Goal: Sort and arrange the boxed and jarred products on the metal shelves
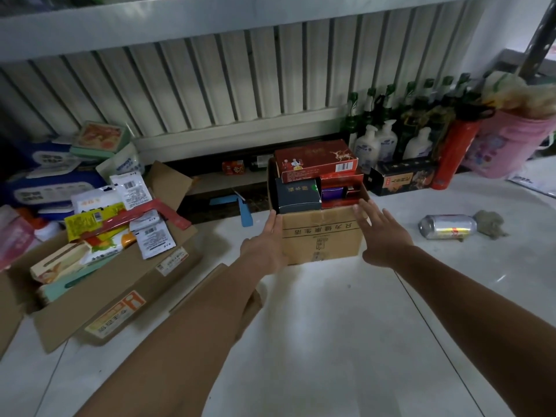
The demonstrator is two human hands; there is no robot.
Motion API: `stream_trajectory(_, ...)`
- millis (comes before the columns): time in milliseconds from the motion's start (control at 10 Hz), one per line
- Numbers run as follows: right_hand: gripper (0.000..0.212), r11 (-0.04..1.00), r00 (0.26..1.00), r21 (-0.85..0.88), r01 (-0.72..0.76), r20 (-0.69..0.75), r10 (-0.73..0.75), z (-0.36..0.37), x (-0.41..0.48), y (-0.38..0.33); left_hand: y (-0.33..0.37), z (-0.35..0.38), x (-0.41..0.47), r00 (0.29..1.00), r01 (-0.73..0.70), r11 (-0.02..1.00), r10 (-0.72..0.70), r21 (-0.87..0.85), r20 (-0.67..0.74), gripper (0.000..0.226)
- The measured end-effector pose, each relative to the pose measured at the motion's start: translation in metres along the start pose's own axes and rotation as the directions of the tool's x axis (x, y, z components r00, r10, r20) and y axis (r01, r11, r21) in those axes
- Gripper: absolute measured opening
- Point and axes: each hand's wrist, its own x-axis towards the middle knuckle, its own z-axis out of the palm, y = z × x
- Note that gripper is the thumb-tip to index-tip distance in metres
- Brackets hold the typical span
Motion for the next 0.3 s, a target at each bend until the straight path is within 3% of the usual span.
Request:
stream_trajectory(200,0.105,0.999,0.982,-0.033,0.022,0.187,-0.015,-0.027,-0.001,0.005,0.0,-0.012,-0.005,0.993,0.01,1.0,-0.013,0.018,0.113,0.1)
stream_trajectory(300,0.109,1.0,0.98,-0.018,-0.017,0.199,0.02,-0.043,-0.016,0.004,0.006,-0.02,-0.026,0.995,0.079,0.996,-0.081,0.038,0.053,0.095)
